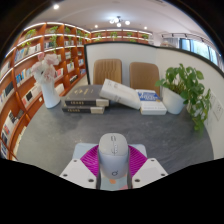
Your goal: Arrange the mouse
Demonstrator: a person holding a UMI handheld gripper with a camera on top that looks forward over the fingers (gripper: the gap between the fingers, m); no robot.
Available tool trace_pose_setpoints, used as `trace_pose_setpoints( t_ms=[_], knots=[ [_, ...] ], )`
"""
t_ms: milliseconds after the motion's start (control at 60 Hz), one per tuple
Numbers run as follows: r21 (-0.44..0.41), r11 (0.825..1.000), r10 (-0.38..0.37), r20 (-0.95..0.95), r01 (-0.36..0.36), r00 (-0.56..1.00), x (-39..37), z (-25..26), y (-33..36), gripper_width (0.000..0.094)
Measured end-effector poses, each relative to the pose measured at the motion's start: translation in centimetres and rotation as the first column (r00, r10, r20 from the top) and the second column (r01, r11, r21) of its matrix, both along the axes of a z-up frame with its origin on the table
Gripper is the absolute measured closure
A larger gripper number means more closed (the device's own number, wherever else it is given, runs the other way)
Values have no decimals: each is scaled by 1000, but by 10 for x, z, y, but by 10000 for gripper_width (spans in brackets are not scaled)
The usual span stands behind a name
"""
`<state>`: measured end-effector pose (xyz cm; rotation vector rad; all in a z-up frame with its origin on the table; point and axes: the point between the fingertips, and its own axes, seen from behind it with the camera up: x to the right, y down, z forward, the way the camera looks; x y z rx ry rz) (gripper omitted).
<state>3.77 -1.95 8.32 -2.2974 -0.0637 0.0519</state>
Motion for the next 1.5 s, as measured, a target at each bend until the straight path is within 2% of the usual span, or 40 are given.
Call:
trace_pose_setpoints(
  t_ms=[67,217,250,400,533,583,600,650,717,800,917,1150,1300,1500],
  knots=[
    [-66,998,-2,-12,1,1000,-4,-40,-10,584],
    [-127,992,1,7,0,1000,-8,-98,-25,570],
    [-83,997,7,24,-5,1000,-7,-94,-19,576],
    [-71,997,-13,27,15,1000,-7,-94,-19,521],
    [-56,998,-17,34,18,999,-7,-94,-18,433],
    [-82,996,-20,21,22,1000,-8,-95,-20,367],
    [-94,995,-22,18,24,1000,-8,-95,-21,264],
    [-114,993,-34,20,36,999,-6,-89,-24,50],
    [-94,995,-38,22,40,999,-6,-68,-26,100],
    [-57,997,-43,22,44,999,-12,-29,-32,74],
    [2,1000,-13,1,13,1000,-35,32,-45,76],
    [89,996,15,-17,-13,1000,-80,124,-84,74],
    [138,990,27,-9,-26,1000,-92,155,-97,67],
    [130,992,11,-14,-9,1000,-93,162,-117,65]
  ],
)
